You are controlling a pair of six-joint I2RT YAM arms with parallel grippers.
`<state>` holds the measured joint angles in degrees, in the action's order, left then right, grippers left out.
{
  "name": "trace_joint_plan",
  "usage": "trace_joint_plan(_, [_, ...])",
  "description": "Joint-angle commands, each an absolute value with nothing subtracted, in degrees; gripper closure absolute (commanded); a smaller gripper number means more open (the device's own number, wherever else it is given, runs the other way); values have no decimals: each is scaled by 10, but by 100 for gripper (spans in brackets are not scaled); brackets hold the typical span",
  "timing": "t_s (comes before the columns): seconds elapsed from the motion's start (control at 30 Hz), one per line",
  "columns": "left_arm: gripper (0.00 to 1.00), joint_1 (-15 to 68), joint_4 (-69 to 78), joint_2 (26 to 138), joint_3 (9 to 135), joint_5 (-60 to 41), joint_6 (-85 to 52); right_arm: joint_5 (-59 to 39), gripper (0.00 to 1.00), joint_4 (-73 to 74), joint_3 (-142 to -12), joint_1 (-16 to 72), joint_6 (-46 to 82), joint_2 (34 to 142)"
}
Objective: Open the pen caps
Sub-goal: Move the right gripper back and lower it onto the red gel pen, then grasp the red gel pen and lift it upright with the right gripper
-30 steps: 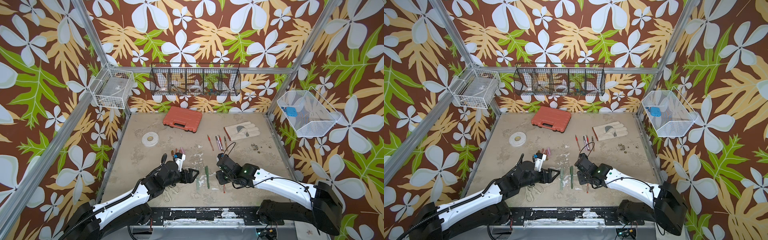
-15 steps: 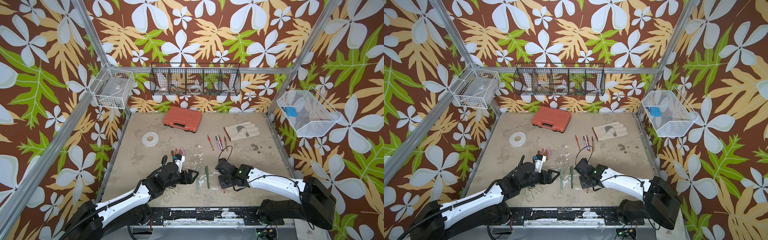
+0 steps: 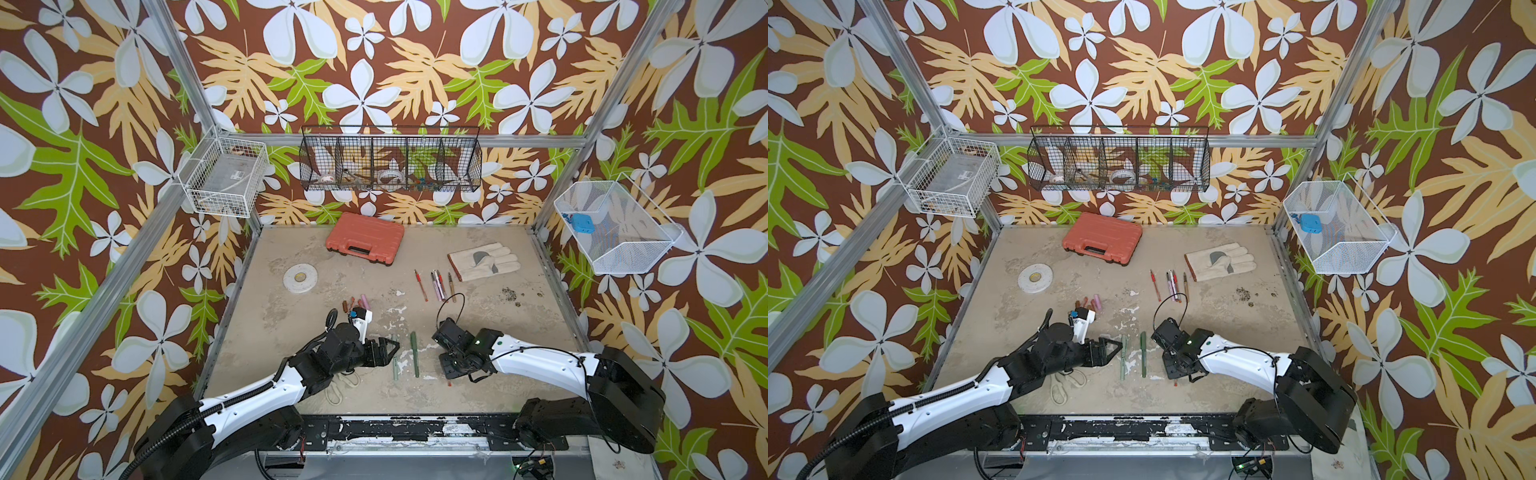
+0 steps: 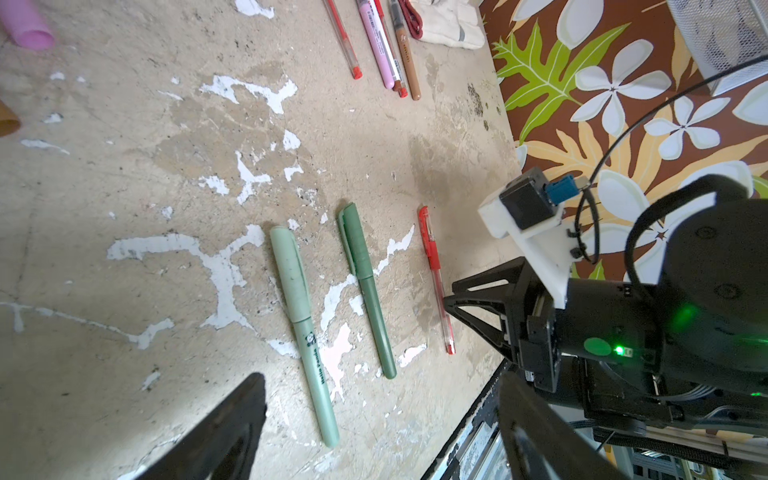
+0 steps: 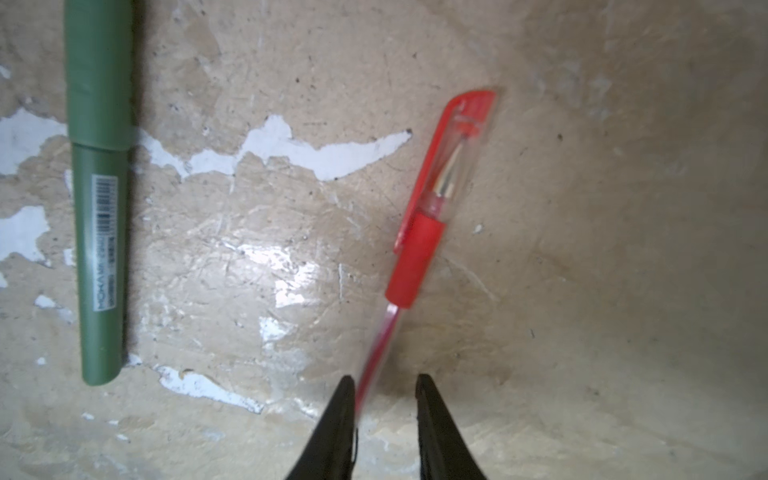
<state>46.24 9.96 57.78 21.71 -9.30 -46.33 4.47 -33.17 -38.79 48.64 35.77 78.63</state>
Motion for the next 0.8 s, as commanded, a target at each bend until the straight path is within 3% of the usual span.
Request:
trace_joint_plan(0.0, [12, 463, 116, 582, 221, -90, -457, 40, 73, -314, -387, 486, 351, 795])
trace_joint_plan(0.17, [12, 463, 116, 598, 225, -87, -442, 47, 75, -304, -386, 486, 344, 820])
trace_joint_plan(0.53, [11, 462, 145, 632, 249, -83, -463, 74, 95, -288, -372, 486, 334, 822])
trace_joint_plan(0.67, [9, 457, 183, 651, 265, -76, -477, 81, 97, -280, -390, 484, 327, 813])
trace_joint_plan(0.77, [8, 426, 261, 666, 269, -124, -494, 79, 97, -275, -419, 483, 322, 796])
